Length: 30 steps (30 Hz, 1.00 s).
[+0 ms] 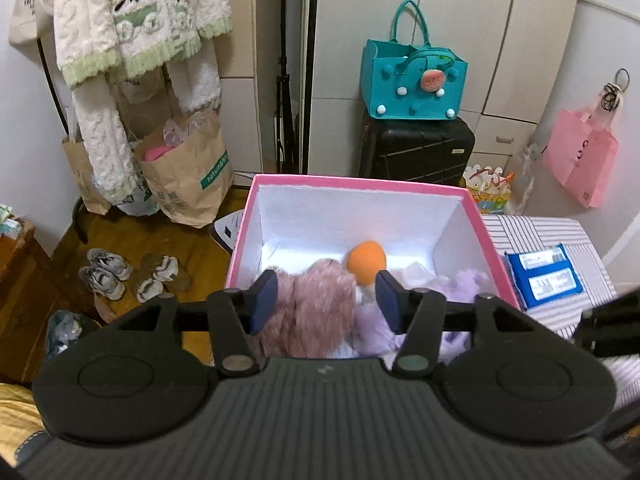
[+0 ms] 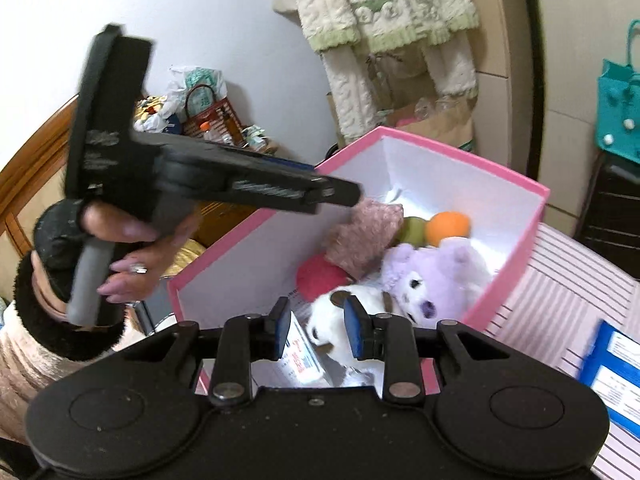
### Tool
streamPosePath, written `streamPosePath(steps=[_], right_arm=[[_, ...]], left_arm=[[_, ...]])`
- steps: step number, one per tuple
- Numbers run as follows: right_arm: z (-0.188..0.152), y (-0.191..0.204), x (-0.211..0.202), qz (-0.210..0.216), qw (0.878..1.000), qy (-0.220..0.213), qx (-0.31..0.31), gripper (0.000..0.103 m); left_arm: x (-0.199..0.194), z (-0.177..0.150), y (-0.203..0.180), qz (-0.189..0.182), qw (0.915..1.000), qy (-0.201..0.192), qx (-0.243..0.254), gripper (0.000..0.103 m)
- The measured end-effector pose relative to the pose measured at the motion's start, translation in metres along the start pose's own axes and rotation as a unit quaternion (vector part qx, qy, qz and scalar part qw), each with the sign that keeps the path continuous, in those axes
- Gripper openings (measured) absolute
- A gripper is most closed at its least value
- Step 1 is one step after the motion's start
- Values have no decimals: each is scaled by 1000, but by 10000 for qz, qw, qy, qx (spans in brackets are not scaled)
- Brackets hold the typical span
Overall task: Organize soft objects
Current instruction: 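Lower the scrunchie into the box while the right gripper drops the wipes pack there, then withdraw both grippers and move them toward the blue wet-wipes packet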
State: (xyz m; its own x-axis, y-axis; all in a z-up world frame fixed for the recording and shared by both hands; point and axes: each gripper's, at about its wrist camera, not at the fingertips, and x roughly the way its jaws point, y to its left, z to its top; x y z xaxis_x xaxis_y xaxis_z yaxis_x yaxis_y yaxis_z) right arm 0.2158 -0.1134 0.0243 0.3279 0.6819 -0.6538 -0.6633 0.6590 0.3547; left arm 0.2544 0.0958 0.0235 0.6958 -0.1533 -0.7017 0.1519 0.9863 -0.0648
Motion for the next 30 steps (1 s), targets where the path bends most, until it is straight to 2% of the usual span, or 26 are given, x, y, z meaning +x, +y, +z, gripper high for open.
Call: streamPosePath(steps=[8,13,20,24,30], right_arm=[[-14,13,-41,-272,9993,-222,-137,36],[-23,21,-66,-414,9983,-344,-234,38],[-40,33,-104,-471,9969,-515,-360,42],[-54,31,-124,-309,9975,-584,-257,45],[-78,22,-144,-364,9969,-679,-155,50]], left_arm=[[-58,-14,-14,68,9996,-147,236,61],[-83,-21,-24,-59,9994,-83,325,61],[-113,-36,-41,-208,9982,79,551,63],[-129,-45,-55,-296,9964,81,786,63],[-143,-56,-80,-510,9930,70,1062,64]])
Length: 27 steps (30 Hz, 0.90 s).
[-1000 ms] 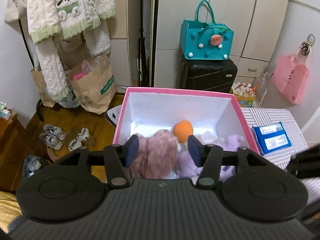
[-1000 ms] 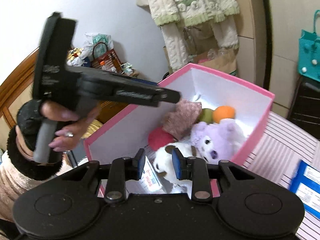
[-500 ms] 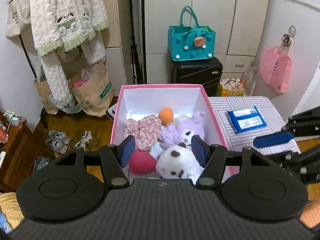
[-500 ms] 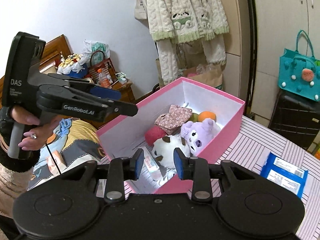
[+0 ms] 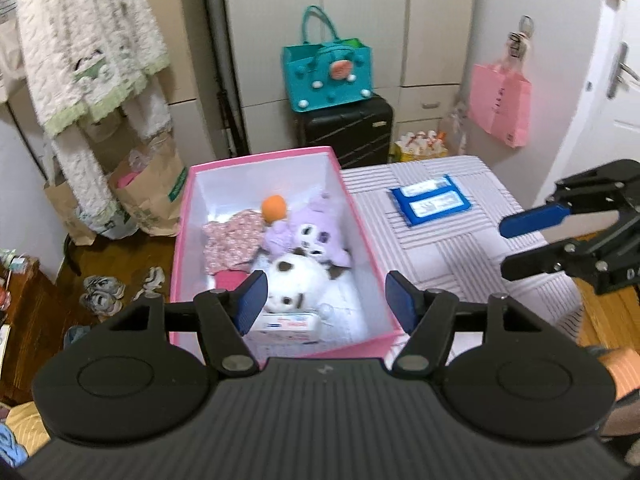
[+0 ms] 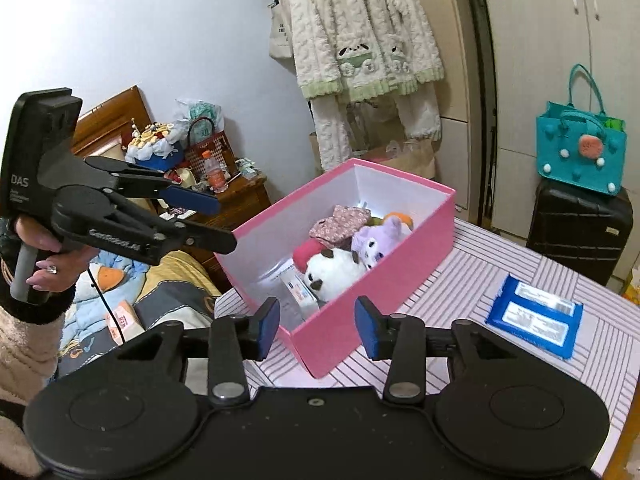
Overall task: Organize soft objects
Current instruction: 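Withdraw both grippers and move them toward the blue wet-wipes packet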
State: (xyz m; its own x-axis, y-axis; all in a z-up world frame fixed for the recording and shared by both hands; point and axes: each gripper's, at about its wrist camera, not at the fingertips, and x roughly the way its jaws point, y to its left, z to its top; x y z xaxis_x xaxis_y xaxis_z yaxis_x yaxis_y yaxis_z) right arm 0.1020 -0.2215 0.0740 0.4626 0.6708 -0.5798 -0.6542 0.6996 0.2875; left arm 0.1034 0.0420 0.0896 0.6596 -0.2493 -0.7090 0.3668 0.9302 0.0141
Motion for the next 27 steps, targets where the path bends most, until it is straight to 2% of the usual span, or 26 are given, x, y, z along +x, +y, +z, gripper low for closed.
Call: streamPosePath(steps=[4,10,14,19,23,27], right_arm=[[-13,-16,-8,93,9997,40,239,53],[-27,-34,-20,-183,9992,91,329,60],[-36,-45,-26,-344,9991,212,133,63],[-45,-64,-31,-628,9978,210,-39,68],[-49,-94,-26,-811,9966,163,-23,69],[-52,-125,-19,-1031,9946,-8,105,70]], left_arm=[[3,-1,-26,-181,9993,-75,331,64],[25,5,-62,-562,9969,-94,549,64],[44,13,-80,-833,9943,-17,664,65],[77,20,-96,-996,9936,48,535,67],[106,24,-109,-885,9952,-112,399,68],[135,30,-118,-922,9955,-122,189,69]])
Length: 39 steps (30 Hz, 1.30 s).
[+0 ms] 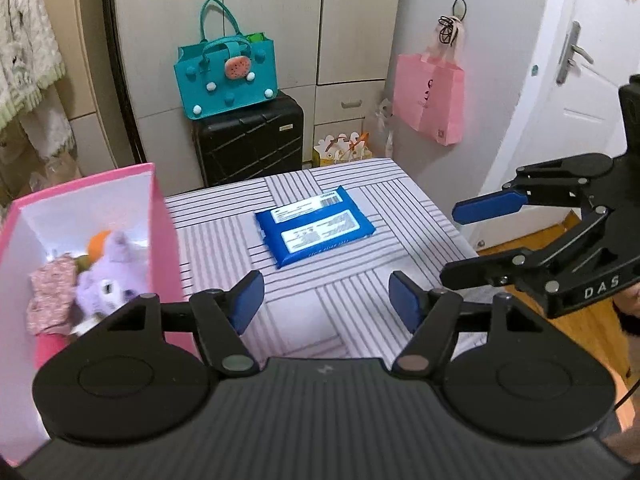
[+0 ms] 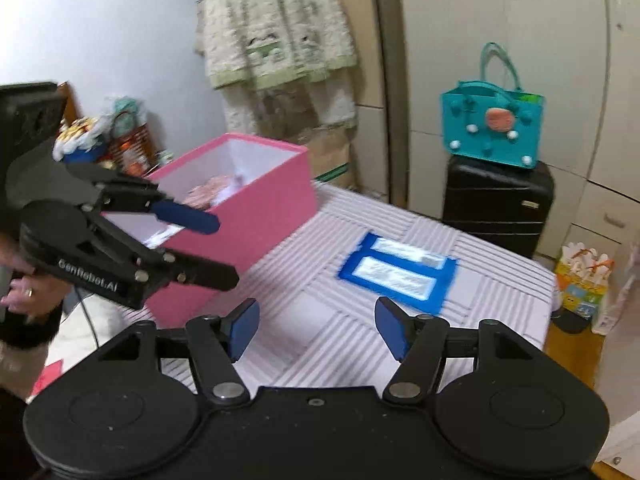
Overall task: Organize soft objects
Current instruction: 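Withdraw both grippers and move them toward the blue wet-wipes packet, then close the left gripper on the blue packet while the right gripper grips it too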
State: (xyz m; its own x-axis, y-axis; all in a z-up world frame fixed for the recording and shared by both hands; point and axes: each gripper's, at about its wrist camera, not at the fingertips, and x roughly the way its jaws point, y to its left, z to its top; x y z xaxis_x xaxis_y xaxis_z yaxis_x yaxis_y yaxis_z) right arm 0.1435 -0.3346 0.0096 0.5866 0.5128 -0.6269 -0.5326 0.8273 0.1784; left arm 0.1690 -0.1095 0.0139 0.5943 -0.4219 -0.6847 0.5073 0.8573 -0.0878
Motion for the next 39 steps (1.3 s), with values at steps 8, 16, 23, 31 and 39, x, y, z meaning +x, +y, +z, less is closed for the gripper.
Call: streamPosePath(steps=[8,16,23,31,39], right_arm=[[-21,-42,31,-458,9978,-486,51,72],[-23,-68,75,-698,9945,-545,562,72],[-19,-85,123,-888,9948,-328,384,71],[-23,-103,146,-657,9946,-290,753,71],[-29,-113,146,-438,9921,-349,1127,64]], left_arm=[[60,12,1,456,9979,-160,-430,69],[120,12,14,747,9923,-8,-992,66],[146,6,31,1094,9839,-45,-1414,56],[166,6,39,1151,9814,-14,-1533,55],[169,2,41,1041,9794,-32,-1731,48]])
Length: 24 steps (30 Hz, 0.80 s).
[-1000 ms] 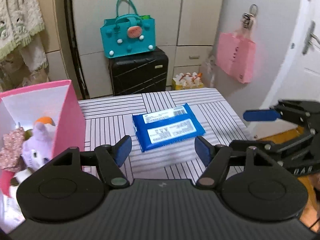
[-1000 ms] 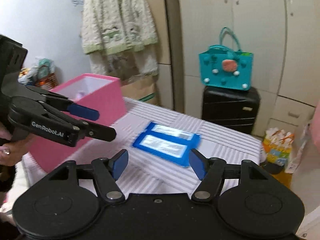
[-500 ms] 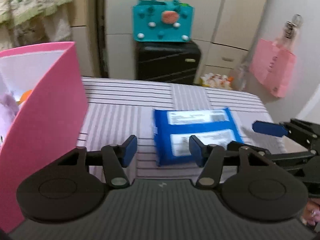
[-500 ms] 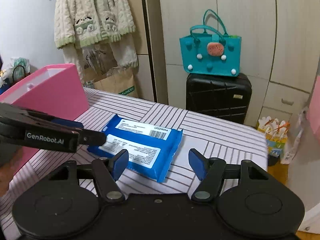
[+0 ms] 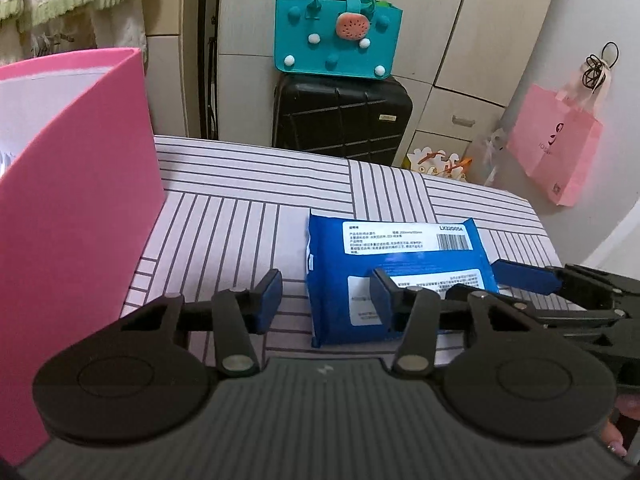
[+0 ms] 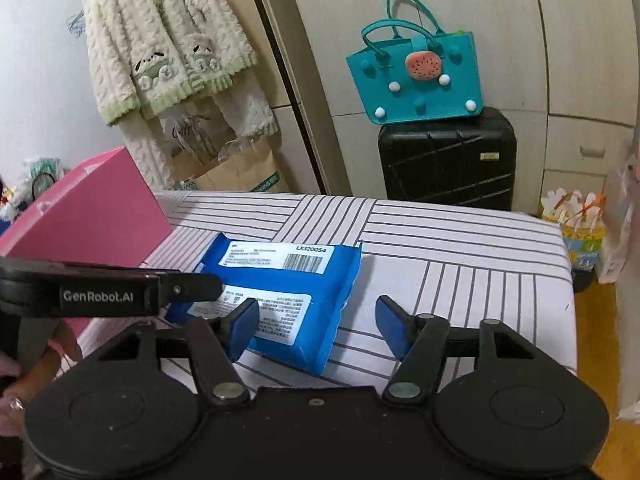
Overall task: Organize soft objects
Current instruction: 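Close the left gripper on the blue packet while the right gripper grips it too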
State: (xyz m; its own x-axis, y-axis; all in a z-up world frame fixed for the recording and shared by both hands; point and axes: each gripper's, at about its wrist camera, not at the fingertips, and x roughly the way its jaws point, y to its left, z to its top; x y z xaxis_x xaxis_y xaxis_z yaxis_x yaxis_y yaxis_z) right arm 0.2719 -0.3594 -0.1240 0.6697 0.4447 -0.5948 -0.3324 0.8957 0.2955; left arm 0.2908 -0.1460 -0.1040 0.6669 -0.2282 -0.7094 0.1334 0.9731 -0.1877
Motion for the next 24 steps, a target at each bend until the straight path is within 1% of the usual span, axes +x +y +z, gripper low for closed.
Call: streamPosePath(steps=[2,3,4,6,9,11,12,13,15,18,24], right_arm=[[-3,2,1,-16,10000,-66,-26,54],[-3,2,0,67,10000,-58,-5,44],[-2,1,1,196,9998,-28,65,42],[-3,2,0,238,9997,-1,76,41],[-3,-1,0,281,9996,-16,99,41],[-5,-2,0,330,9994,-56,94,41],[-6,-3,0,344,9993,-74,84,41],[-6,-3,0,346,9993,-82,66,41],[-6,-1,-1,337,9994,-100,7,42],[-10,4,-6,305,9994,-114,-155,42],[-13,18,-24,93,9991,-122,-385,42]], left_arm=[[1,-1,-1,-6,10000,-1,16,49],[0,0,-1,-46,10000,24,-14,52],[0,0,0,-97,9999,50,-44,53],[0,1,1,-118,9999,76,-60,53],[0,0,-2,-107,9999,52,77,51],[-1,-2,-5,-316,9994,94,84,49],[-1,-3,-7,-415,9990,125,105,44],[-2,-4,-9,-435,9989,124,122,43],[-4,-7,-12,-357,9991,52,215,38],[-10,-9,-12,-413,9989,87,222,30],[-29,-24,-20,-655,9974,80,293,29]])
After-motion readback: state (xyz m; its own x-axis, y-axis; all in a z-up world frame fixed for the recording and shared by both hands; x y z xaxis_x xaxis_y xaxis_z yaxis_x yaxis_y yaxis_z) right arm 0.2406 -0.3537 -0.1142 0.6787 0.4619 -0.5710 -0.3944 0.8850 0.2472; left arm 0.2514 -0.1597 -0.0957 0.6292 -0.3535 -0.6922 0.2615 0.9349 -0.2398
